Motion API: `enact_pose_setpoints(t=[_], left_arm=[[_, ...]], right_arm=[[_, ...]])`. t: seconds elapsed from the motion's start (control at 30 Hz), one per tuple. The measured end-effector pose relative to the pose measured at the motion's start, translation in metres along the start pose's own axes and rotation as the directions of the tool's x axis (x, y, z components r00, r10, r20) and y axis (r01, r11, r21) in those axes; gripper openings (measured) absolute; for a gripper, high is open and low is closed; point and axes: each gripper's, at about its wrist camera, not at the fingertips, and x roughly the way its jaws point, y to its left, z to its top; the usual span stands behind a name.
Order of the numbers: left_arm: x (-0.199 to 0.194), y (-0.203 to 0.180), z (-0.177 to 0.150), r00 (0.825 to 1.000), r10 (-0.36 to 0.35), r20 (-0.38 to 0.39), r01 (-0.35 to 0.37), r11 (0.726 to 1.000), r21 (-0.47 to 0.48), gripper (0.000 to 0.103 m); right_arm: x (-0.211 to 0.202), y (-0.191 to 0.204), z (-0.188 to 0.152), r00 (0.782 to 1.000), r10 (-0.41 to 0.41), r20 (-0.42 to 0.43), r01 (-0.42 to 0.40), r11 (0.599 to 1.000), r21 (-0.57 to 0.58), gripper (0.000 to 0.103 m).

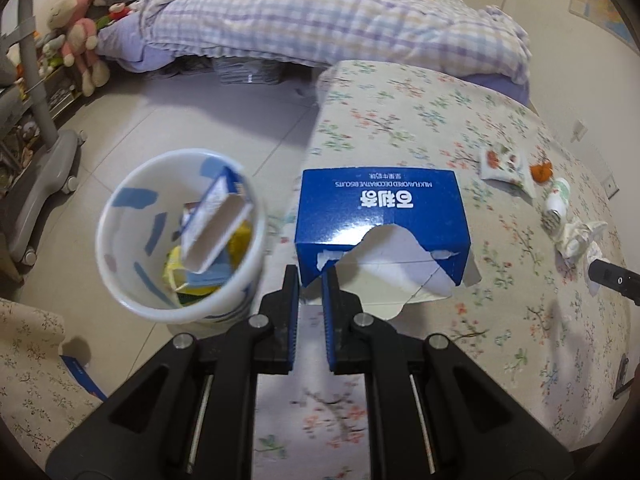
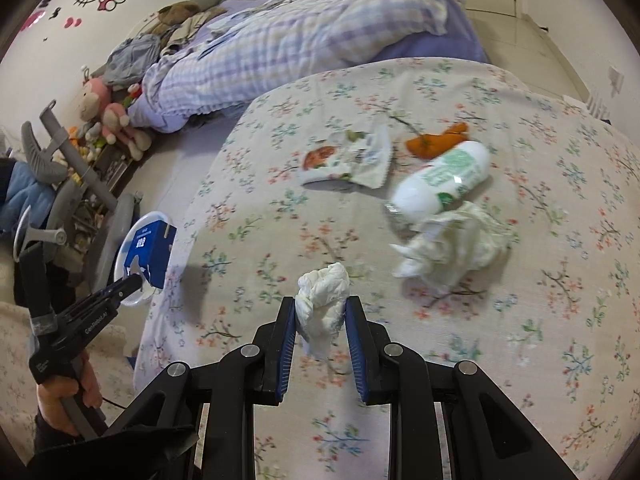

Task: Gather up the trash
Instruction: 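Carry the tissue box and tissue over the basket and open both tools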

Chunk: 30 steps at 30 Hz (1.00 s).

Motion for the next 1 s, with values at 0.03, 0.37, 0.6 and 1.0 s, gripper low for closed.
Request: enact_pose_setpoints(t=[0.03, 0.37, 0.6, 1.0], left_arm=[[0.0, 0.01, 0.0, 1.0, 0.009, -0.001, -0.009, 1.0, -0.015, 0.012], [0.005, 0.081, -0.002, 0.996, 0.09, -0.023, -0.093, 0.983, -0.157, 0.012], [0.019, 0.12, -0.003, 0.979, 0.189, -0.072, -0.201, 0.945, -0.256, 0.013], [0.039, 0.149, 0.0, 0.941, 0.316, -0.121, -0.338, 0.9, -0.275, 0.014]], right_arm=[[0.004, 0.007, 0.001, 1.0, 0.004, -0.004, -0.004, 1.0, -0.011, 0.026], [0.037, 0.055, 0.011, 0.999, 0.027, -0.032, -0.029, 0.997, -0.066, 0.026], [0.059, 0.087, 0.018, 0.997, 0.05, -0.051, -0.055, 0.994, -0.098, 0.026], [0.091, 0.125, 0.023, 0.995, 0.072, -0.071, -0.08, 0.988, -0.131, 0.026]])
